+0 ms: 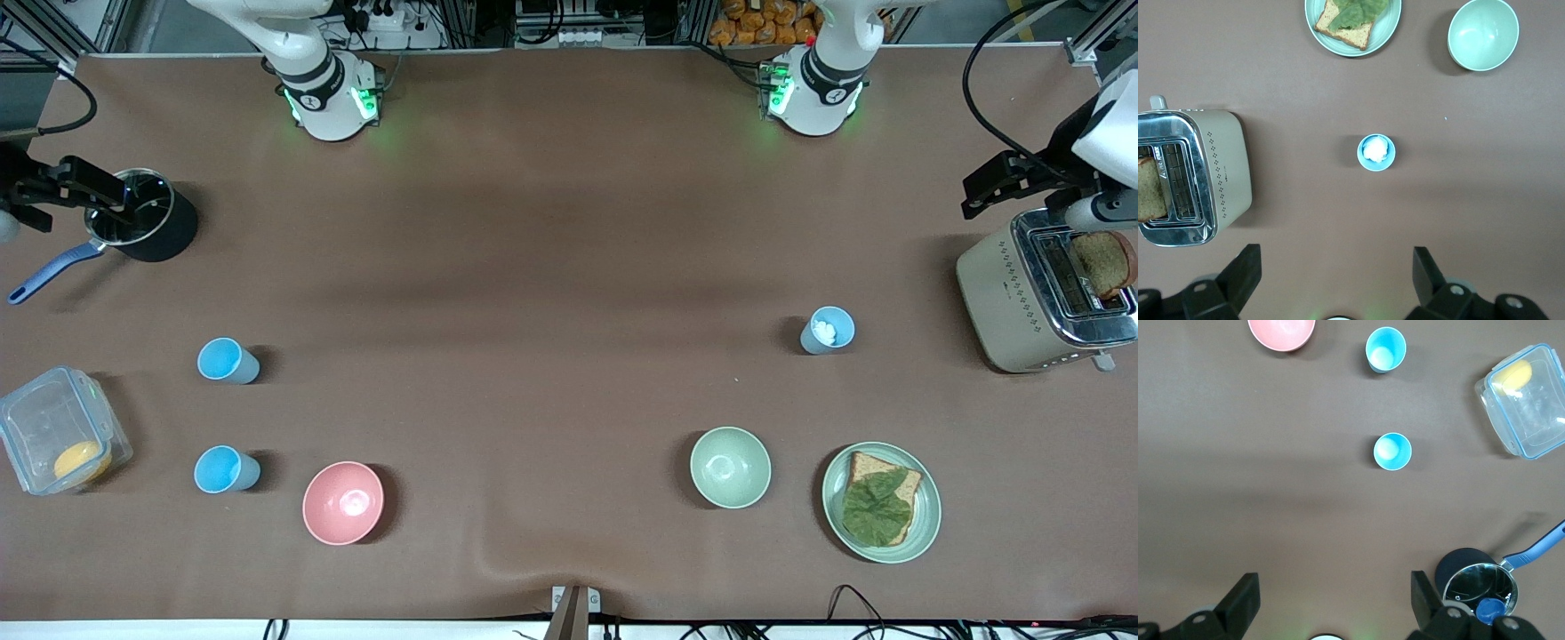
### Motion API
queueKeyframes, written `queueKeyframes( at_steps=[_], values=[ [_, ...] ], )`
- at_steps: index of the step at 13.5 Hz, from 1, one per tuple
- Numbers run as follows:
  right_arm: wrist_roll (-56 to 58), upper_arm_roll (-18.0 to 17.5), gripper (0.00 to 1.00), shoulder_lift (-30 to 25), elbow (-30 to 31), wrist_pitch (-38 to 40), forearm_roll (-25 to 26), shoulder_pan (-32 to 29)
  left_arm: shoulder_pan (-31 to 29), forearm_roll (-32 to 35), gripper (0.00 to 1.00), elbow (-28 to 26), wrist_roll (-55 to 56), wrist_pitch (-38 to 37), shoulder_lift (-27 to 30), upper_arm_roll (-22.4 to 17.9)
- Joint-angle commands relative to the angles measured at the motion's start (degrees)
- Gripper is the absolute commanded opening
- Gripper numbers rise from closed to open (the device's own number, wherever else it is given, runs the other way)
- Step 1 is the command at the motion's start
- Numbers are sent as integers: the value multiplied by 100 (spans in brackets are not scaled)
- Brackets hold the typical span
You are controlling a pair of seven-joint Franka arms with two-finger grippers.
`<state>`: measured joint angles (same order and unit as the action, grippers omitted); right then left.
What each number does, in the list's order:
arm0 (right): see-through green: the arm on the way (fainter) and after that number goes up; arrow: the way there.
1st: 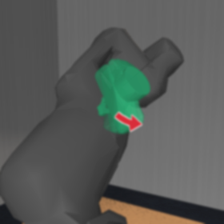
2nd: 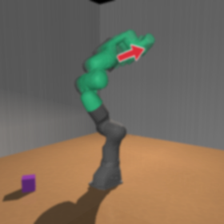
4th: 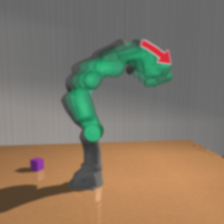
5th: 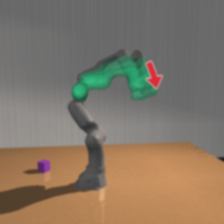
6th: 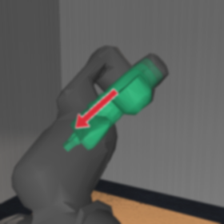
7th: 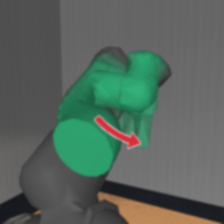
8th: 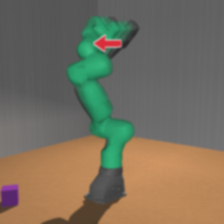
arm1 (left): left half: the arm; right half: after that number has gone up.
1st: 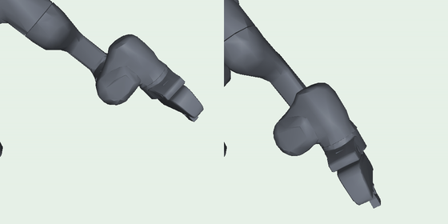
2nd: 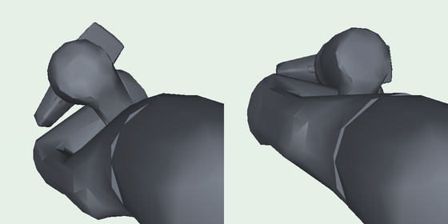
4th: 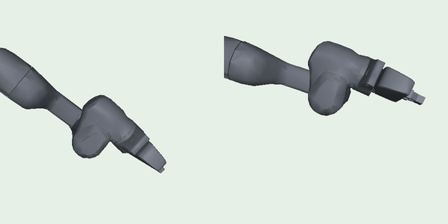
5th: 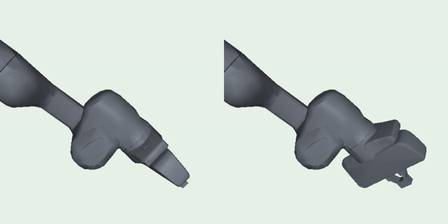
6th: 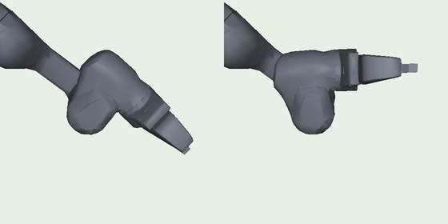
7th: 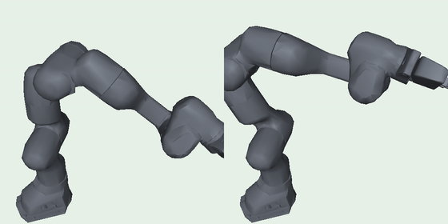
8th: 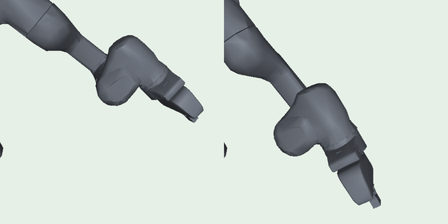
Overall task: Stack blue cups with both arms
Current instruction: 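Reach the left gripper toward the tissue cup while the right gripper reaches another cup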
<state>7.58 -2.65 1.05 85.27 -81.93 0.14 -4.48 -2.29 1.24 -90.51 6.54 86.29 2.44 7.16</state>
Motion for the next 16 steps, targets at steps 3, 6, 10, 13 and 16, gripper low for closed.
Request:
queueKeyframes(
  at_steps=[3,6,10,13,16],
  values=[
    [51,-43,100,27,-98,37,-101,-105,9,541,100,348,-153,-209,-146,31],
    [51,-42,100,36,-98,37,-102,-114,-26,413,100,8,-30,17,-410,110],
    [24,-34,100,62,-80,98,-101,-184,-210,62,100,-1229,-21,1553,-542,102],
    [33,-34,100,194,-80,98,-93,-202,-219,26,100,-1663,-21,2153,-823,110],
    [77,-42,100,639,-89,98,-101,-194,-219,25,100,-1917,-12,2750,-1131,110]
  ],
)
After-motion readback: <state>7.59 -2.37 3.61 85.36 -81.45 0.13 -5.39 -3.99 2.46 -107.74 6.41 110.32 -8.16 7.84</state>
